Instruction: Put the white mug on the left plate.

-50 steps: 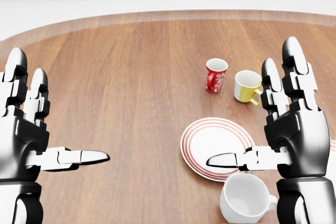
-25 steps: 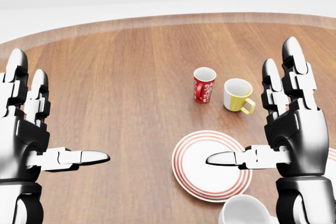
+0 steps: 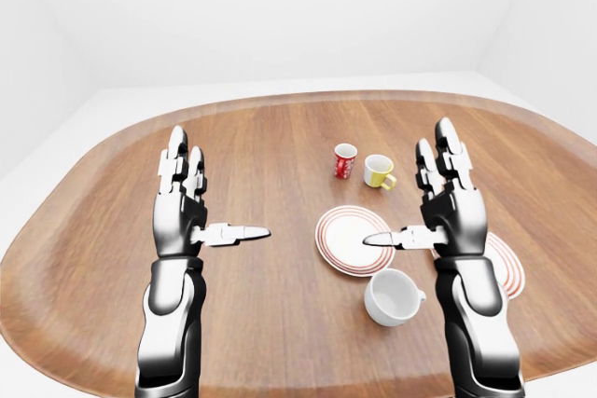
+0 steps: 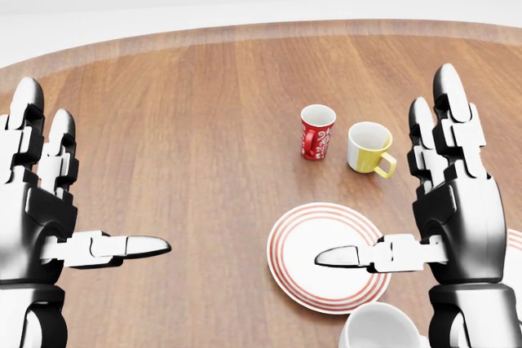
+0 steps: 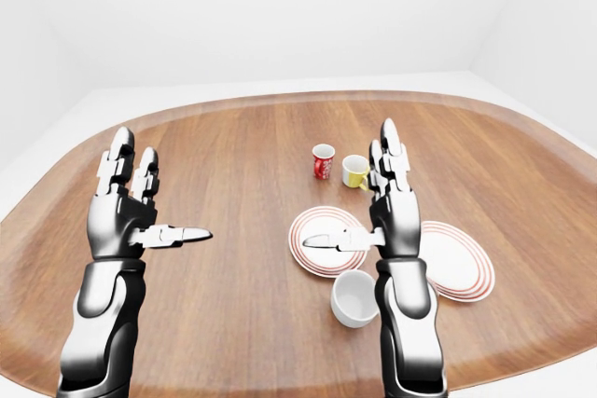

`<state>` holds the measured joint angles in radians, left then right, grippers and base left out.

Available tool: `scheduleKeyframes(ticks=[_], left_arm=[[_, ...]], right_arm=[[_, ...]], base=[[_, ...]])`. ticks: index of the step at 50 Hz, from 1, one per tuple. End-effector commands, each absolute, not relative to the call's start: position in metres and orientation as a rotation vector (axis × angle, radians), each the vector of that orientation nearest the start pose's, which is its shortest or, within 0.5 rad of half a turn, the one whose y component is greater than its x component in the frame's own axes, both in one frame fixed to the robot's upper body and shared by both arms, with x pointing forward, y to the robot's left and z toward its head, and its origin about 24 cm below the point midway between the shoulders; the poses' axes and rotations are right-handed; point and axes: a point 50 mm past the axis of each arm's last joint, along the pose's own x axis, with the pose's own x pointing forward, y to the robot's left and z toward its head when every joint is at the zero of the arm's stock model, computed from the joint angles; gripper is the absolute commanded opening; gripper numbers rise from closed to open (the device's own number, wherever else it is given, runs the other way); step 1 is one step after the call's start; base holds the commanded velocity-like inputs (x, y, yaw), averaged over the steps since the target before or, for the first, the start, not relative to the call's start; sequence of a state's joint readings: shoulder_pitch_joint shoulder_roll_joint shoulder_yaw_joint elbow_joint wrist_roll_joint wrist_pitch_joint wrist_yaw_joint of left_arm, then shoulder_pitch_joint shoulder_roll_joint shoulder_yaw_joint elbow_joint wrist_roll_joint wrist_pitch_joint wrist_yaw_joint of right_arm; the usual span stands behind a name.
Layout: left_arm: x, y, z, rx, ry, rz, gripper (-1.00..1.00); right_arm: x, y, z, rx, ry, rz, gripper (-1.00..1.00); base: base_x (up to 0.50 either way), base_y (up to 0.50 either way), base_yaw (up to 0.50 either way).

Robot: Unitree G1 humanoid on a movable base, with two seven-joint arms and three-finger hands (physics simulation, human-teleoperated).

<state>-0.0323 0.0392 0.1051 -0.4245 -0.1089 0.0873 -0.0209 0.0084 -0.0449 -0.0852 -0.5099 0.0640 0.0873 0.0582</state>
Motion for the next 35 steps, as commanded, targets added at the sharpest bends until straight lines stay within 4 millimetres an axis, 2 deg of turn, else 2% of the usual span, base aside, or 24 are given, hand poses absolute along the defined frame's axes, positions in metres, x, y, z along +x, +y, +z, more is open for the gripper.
scheduleKeyframes(ticks=[1, 4, 9, 12, 23, 35], left_arm=[[0.241, 0.172, 0.139, -0.045, -0.373, 0.037, 1.00], [0.242, 0.172, 0.138, -0.045, -0.370, 0.035, 1.00], [0.241, 0.172, 0.140, -0.043, -0.376, 0.036, 1.00], [0.241, 0.173, 0.140, -0.042, -0.379, 0.040, 1.00], [0.240, 0.173, 0.142, -0.042, -0.386, 0.040, 1.00], [0.241, 0.174, 0.144, -0.045, -0.397, 0.042, 1.00]], right_arm=[[0.211, -0.162, 0.133, -0.130, -0.339, 0.064, 1.00], [0.201, -0.158, 0.121, -0.131, -0.281, 0.084, 1.00], [0.198, -0.154, 0.109, -0.167, -0.217, 0.096, 1.00], [0.201, -0.155, 0.107, -0.251, -0.209, 0.059, 1.00], [0.197, -0.153, 0.100, -0.300, -0.169, 0.101, 1.00], [0.200, -0.160, 0.109, -0.392, -0.194, 0.088, 1.00]], base=[[0.00, 0.00, 0.00], [0.00, 0.00, 0.00], [0.00, 0.00, 0.00], [0.00, 0.00, 0.00], [0.00, 0.00, 0.00], [0.00, 0.00, 0.00]])
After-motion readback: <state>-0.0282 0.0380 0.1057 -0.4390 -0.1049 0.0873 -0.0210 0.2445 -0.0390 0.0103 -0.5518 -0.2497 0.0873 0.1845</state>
